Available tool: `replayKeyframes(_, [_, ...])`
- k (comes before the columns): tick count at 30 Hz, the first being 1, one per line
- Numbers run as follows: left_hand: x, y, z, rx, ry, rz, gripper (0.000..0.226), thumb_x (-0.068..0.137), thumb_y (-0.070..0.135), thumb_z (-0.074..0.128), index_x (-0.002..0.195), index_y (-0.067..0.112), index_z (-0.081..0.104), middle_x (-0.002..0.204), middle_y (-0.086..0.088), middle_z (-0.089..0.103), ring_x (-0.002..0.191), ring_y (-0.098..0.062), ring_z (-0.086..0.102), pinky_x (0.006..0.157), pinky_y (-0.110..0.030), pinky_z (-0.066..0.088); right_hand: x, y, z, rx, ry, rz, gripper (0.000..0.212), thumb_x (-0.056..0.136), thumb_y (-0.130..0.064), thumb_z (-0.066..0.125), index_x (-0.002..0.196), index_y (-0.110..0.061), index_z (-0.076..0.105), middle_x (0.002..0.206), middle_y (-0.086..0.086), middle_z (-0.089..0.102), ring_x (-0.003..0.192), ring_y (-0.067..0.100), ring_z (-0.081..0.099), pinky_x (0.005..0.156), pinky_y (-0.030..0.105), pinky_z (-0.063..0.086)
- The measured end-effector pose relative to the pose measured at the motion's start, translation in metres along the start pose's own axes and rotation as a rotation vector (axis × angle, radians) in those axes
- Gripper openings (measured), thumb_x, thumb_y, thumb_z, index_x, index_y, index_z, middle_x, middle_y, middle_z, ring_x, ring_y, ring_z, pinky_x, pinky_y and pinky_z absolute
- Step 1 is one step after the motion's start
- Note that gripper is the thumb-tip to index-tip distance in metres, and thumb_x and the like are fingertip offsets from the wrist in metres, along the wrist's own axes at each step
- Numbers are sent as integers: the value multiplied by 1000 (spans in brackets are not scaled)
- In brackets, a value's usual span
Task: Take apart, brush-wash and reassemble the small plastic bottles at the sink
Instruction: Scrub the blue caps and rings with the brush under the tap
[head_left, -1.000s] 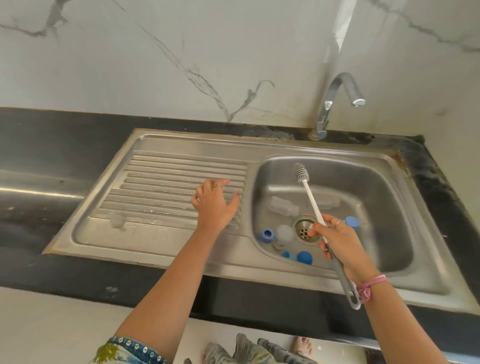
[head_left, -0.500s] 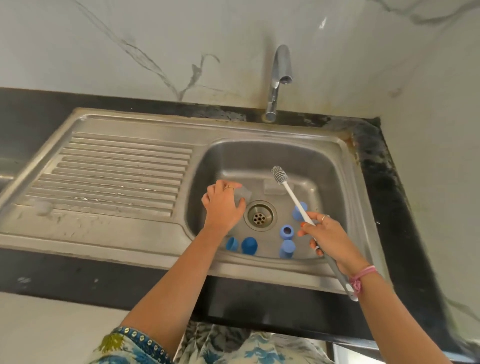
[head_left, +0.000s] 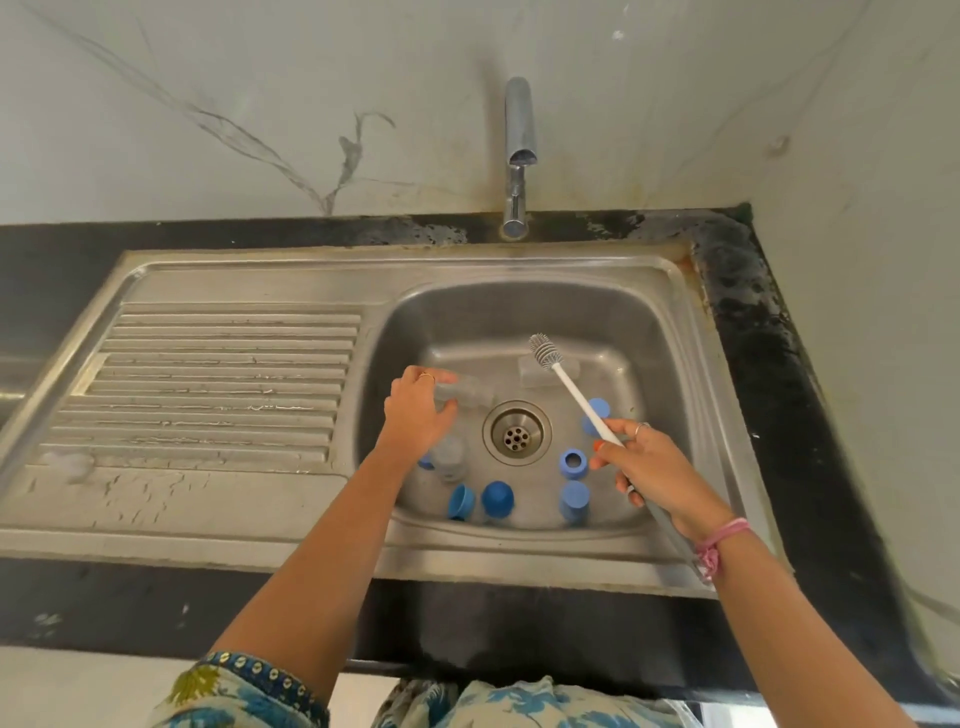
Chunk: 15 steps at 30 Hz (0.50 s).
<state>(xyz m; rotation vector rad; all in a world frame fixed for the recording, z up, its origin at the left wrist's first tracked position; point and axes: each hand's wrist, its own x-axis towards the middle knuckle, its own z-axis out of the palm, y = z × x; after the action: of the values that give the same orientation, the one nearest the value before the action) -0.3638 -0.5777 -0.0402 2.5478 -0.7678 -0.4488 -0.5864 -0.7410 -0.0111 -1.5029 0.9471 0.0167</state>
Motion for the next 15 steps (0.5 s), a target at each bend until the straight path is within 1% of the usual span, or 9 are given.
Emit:
replayKeyframes(3, [12, -9, -1, 16, -46, -5, 33, 92, 24, 59, 125, 24, 59, 135, -4, 45, 124, -26, 44, 102, -39, 35, 8, -4, 2, 16, 21, 10, 26, 94, -14, 54, 120, -20, 57, 89, 9, 71, 54, 14, 44, 45, 25, 34])
replayKeyframes(6, [22, -17, -1, 21, -80, -8, 33, 92, 24, 59, 125, 24, 59, 134, -3, 46, 124, -25, 45, 102, -38, 36, 16, -7, 7, 27, 26, 18, 26, 94, -12, 54, 118, -19, 58, 87, 8, 71, 53, 13, 44, 44, 23, 34])
replayKeyframes(7, [25, -20, -1, 26, -114, 5, 36, 91, 24, 61, 127, 23, 58, 134, -4, 46, 124, -26, 44, 103, -38, 37, 20, -7, 9, 29, 27, 22, 25, 94, -12, 54, 118, -19, 58, 86, 7, 71, 52, 13, 44, 44, 23, 34])
replayKeyframes(9, [31, -26, -1, 29, -250, 74, 46, 87, 27, 68, 131, 21, 56, 133, -5, 47, 127, -25, 43, 107, -39, 36, 27, -8, 14, 28, 31, 37, 23, 94, -13, 55, 116, -19, 59, 84, 6, 71, 51, 12, 45, 44, 23, 35])
replayKeyframes(11, [32, -31, 2, 62, -428, 140, 58, 82, 31, 74, 135, 21, 52, 137, -6, 45, 132, -25, 39, 111, -38, 31, 33, -9, 19, 35, 29, 50, 22, 94, -14, 56, 115, -19, 59, 83, 6, 71, 50, 10, 46, 44, 23, 35])
replayKeyframes(12, [33, -33, 5, 98, -490, 152, 61, 82, 34, 74, 136, 22, 50, 140, -6, 44, 133, -24, 37, 112, -39, 30, 36, -10, 22, 42, 27, 56, 22, 94, -13, 56, 115, -19, 59, 83, 6, 70, 48, 9, 46, 44, 23, 35])
replayKeyframes(13, [34, -36, 9, 125, -523, 151, 62, 82, 36, 74, 137, 23, 49, 142, -6, 43, 134, -25, 36, 112, -40, 30, 38, -10, 25, 48, 28, 64, 22, 95, -13, 56, 116, -18, 58, 82, 6, 70, 47, 8, 46, 44, 22, 35])
replayKeyframes(15, [38, -40, 16, 105, -520, 133, 58, 85, 38, 70, 137, 22, 50, 141, -6, 44, 134, -25, 36, 112, -40, 30, 42, -11, 29, 43, 36, 76, 24, 95, -13, 56, 117, -19, 57, 83, 5, 69, 48, 7, 46, 44, 22, 36])
